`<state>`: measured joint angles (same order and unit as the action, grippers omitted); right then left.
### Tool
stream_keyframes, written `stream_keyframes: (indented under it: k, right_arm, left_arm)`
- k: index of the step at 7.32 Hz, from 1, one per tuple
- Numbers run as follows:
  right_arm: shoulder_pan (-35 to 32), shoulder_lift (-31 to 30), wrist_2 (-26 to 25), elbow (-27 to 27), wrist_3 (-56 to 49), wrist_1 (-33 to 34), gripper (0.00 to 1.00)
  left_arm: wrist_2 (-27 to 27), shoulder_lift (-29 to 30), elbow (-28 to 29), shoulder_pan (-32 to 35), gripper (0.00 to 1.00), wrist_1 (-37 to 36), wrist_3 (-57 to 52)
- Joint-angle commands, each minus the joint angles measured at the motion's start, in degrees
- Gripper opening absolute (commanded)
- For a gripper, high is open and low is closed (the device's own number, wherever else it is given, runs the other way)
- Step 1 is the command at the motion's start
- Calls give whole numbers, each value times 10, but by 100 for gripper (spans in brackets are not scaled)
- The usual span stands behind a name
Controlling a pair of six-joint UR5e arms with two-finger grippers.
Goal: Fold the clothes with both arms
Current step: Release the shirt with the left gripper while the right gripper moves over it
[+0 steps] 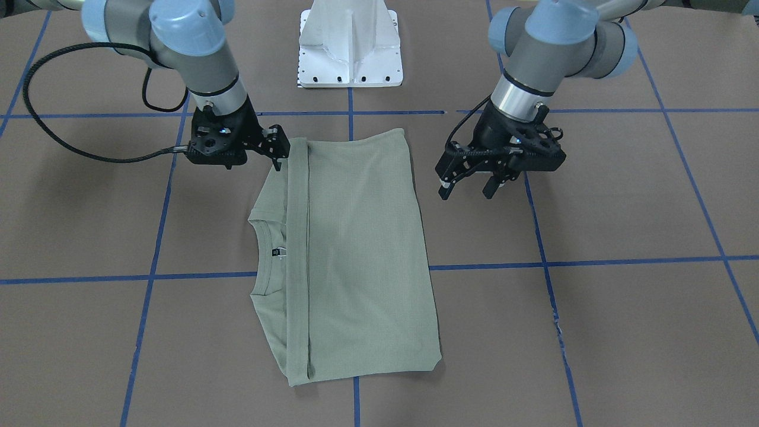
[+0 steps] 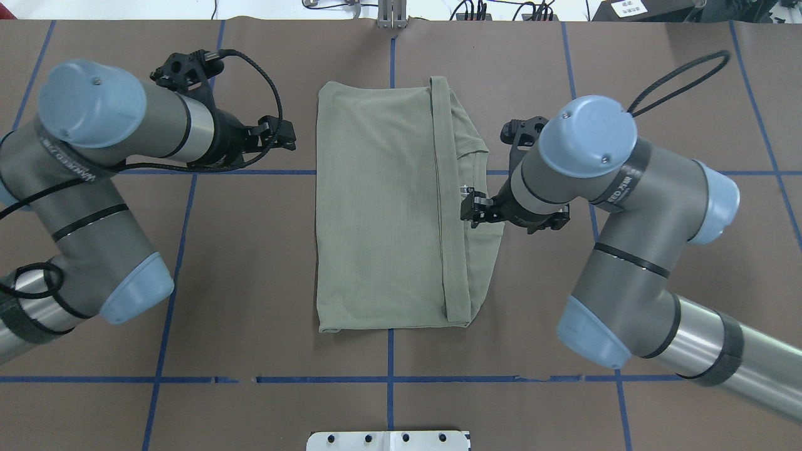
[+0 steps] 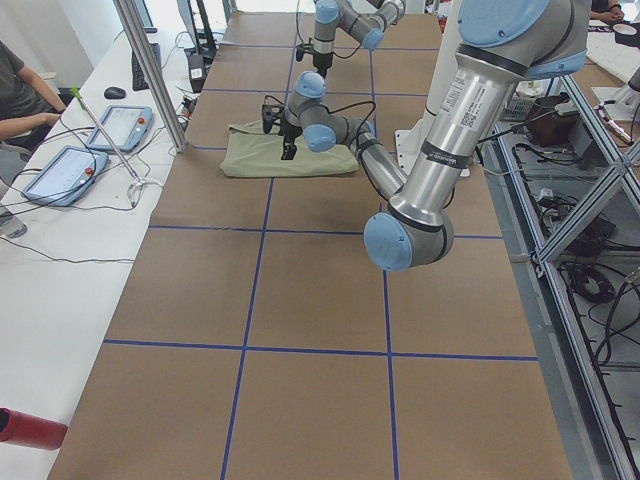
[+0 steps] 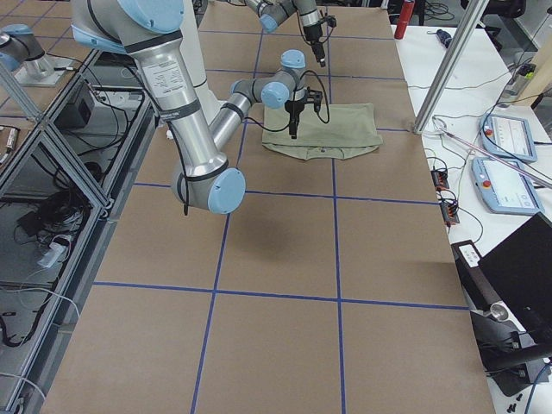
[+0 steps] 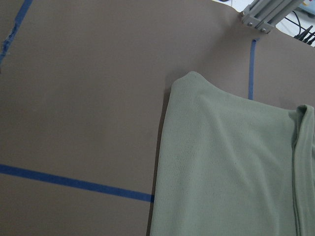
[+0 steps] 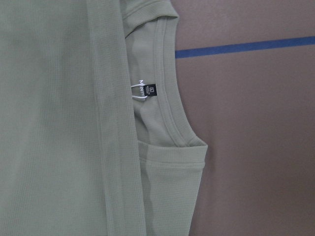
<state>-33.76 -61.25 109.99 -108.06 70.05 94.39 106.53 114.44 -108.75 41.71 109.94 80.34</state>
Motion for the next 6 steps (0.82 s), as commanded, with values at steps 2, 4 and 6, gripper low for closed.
stream_keyframes:
  k: [2,4,6]
  right_arm:
    - [78,40,-51,44,-55,66,100]
    - [102,90,-72,104,-57,78,100]
    - [111,85,-72,110,-58,79,100]
  left_arm:
    - [10,-20,-56,-15,100,-32,5]
    - [9,-21,-55,-15,100,-32,6]
    - [9,-21,-52,-19,100,-32,6]
